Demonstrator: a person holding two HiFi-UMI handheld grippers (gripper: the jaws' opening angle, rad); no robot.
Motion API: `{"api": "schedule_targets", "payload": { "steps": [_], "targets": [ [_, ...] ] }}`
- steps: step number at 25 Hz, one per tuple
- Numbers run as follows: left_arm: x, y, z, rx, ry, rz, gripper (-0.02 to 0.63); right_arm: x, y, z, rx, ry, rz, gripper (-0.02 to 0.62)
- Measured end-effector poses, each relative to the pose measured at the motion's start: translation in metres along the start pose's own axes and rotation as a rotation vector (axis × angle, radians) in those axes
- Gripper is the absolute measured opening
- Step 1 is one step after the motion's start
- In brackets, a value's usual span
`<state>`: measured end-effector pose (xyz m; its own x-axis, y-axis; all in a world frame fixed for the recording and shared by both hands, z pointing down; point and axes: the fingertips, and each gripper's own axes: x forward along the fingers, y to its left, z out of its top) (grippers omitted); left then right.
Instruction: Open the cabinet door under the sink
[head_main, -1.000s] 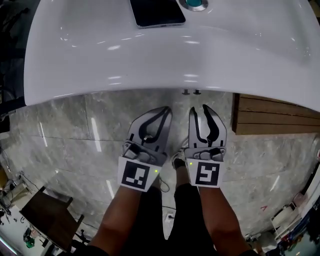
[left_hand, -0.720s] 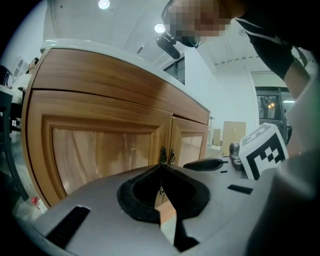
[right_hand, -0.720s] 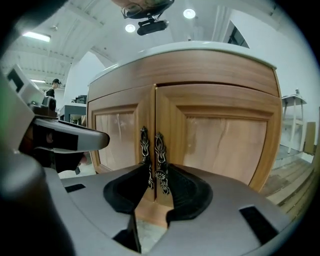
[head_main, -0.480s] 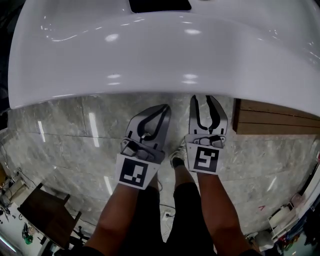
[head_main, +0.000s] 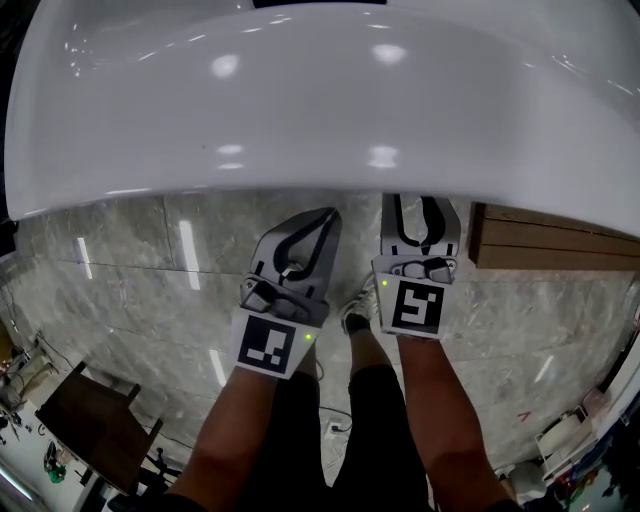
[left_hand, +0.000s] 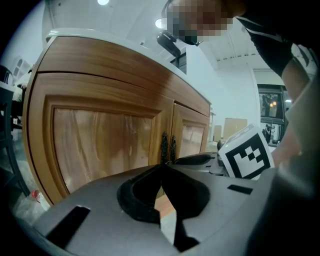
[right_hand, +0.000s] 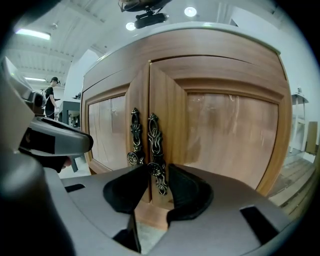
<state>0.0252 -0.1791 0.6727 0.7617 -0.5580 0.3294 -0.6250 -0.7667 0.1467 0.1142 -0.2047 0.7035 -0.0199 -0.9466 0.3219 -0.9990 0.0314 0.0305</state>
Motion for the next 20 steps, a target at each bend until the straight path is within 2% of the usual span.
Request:
{"api": "schedule_targets", "payload": {
  "steps": [2, 12, 20],
  "targets": [
    [0.0, -0.001, 0.001, -0.002, -0.003, 0.0, 0.023, 0.0, 0.002, 0.001, 0.005, -0.006, -0.003, 0.114],
    [-0.003, -0.004, 0.0, 0.011, 0.01, -0.002, 0.023, -0.004, 0.006, 0.007, 0.019, -0.018, -0.012, 0.098],
    [-0.004, -0.014, -0.006, -0.004, 0.019, 0.021, 0.023, -0.011, 0.006, 0.005, 0.034, -0.028, 0.039, 0.097]
  ]
}}
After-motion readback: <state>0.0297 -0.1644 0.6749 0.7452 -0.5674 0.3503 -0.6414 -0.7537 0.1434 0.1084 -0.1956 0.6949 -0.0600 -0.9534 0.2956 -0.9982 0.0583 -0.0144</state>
